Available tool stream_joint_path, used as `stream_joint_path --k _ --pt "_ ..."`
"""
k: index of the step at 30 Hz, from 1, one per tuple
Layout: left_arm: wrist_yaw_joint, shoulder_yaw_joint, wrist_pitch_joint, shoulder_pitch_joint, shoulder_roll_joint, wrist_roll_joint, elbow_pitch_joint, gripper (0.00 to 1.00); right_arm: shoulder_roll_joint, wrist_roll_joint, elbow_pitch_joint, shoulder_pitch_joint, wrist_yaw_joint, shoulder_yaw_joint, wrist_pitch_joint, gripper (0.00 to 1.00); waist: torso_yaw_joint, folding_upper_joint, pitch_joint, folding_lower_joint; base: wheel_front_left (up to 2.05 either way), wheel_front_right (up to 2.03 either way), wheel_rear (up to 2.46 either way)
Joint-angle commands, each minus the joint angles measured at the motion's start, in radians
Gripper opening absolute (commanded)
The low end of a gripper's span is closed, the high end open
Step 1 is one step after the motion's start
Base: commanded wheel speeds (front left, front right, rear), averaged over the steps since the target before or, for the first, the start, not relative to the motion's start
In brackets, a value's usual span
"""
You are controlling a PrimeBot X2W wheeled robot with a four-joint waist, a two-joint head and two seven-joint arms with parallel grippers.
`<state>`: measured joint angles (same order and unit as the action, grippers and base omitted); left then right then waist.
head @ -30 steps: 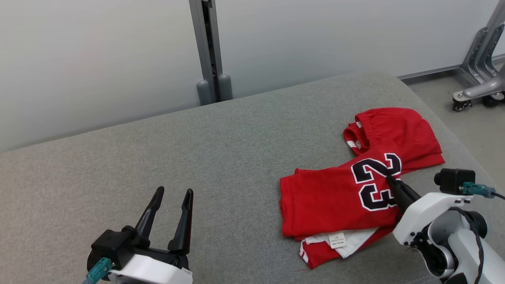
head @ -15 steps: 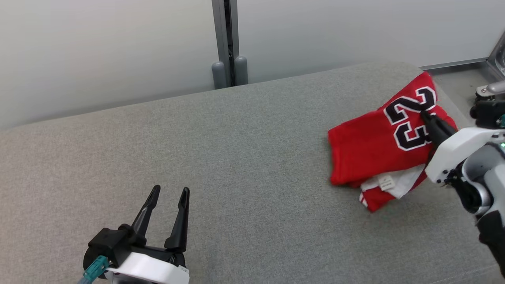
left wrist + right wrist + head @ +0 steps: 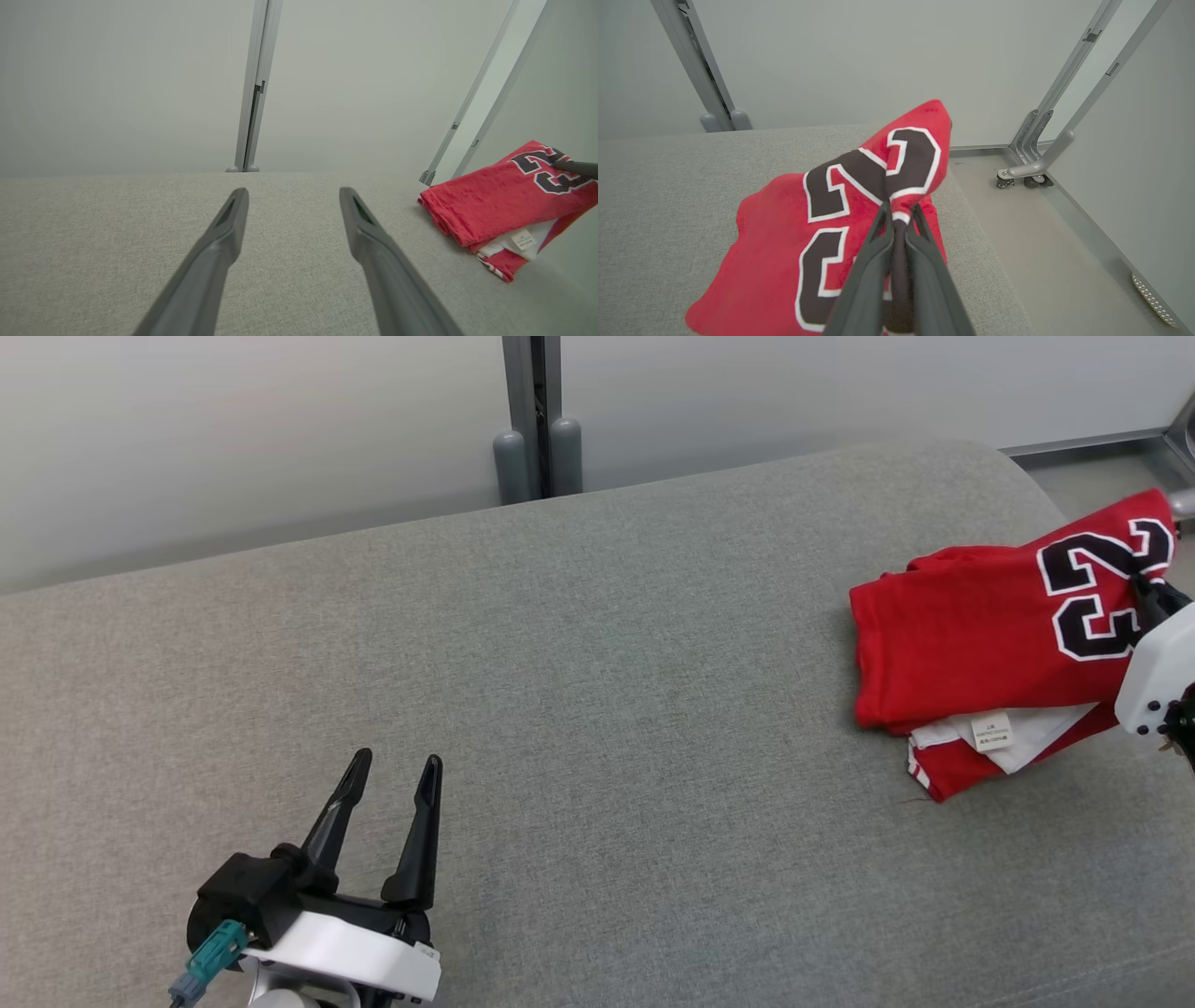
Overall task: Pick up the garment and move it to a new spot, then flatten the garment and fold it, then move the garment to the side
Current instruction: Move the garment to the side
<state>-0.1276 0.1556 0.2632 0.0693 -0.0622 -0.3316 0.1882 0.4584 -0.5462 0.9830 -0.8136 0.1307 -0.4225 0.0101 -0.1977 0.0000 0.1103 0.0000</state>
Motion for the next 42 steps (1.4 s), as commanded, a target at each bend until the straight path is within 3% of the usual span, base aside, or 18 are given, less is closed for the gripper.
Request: stream_joint_path --k 1,3,4,5,6,11,17,32,42 --pt "-0.003 -0.001 0.001 0.020 -0.009 0.003 -0.002 1.00 0.000 0.019 0.021 -0.022 0.000 0.002 0.015 0.29 -0.005 0.0000 0.005 0.0000 0.00 0.00 0.00" --pt "-0.004 0.002 0.001 0.026 -0.011 0.000 0.000 1.00 -0.012 0.049 0.067 -0.036 0.000 0.005 0.028 0.39 -0.009 0.0000 0.011 0.0000 0.00 0.00 0.00" --pt "-0.004 0.004 0.001 0.029 -0.011 -0.001 0.001 1.00 -0.014 0.066 0.091 -0.045 0.000 0.007 0.039 0.49 -0.011 0.0000 0.014 0.0000 0.00 0.00 0.00" --pt "-0.004 0.005 0.001 0.031 -0.011 -0.002 0.001 1.00 -0.016 0.086 0.114 -0.055 0.000 0.011 0.053 0.84 -0.012 0.0000 0.017 0.0000 0.00 0.00 0.00" --pt "-0.004 0.007 0.001 0.032 -0.011 -0.002 0.001 1.00 -0.016 0.109 0.139 -0.069 0.000 0.015 0.074 1.00 -0.013 0.0000 0.019 0.0000 0.00 0.00 0.00" --pt "-0.004 0.016 0.001 0.044 -0.012 -0.011 0.005 1.00 -0.041 0.216 0.234 -0.122 0.000 0.058 0.209 1.00 -0.013 0.0000 0.019 0.0000 0.00 0.00 0.00" --pt "-0.004 0.001 0.001 0.020 -0.011 -0.021 0.010 1.00 -0.078 0.286 0.223 -0.117 0.000 0.113 0.255 1.00 -0.006 0.0000 -0.024 0.0000 0.00 0.00 0.00" --pt "0.021 -0.131 0.001 -0.073 -0.001 -0.001 -0.045 1.00 -0.156 0.305 -0.419 0.272 0.000 0.304 0.256 1.00 0.056 0.0000 -0.151 0.0000 0.00 0.00 0.00" --pt "0.020 -0.178 0.001 -0.129 0.002 0.004 -0.056 1.00 -0.235 0.332 -0.612 0.549 0.000 0.365 0.253 1.00 0.122 0.0000 -0.196 0.0000 0.00 0.00 0.00"
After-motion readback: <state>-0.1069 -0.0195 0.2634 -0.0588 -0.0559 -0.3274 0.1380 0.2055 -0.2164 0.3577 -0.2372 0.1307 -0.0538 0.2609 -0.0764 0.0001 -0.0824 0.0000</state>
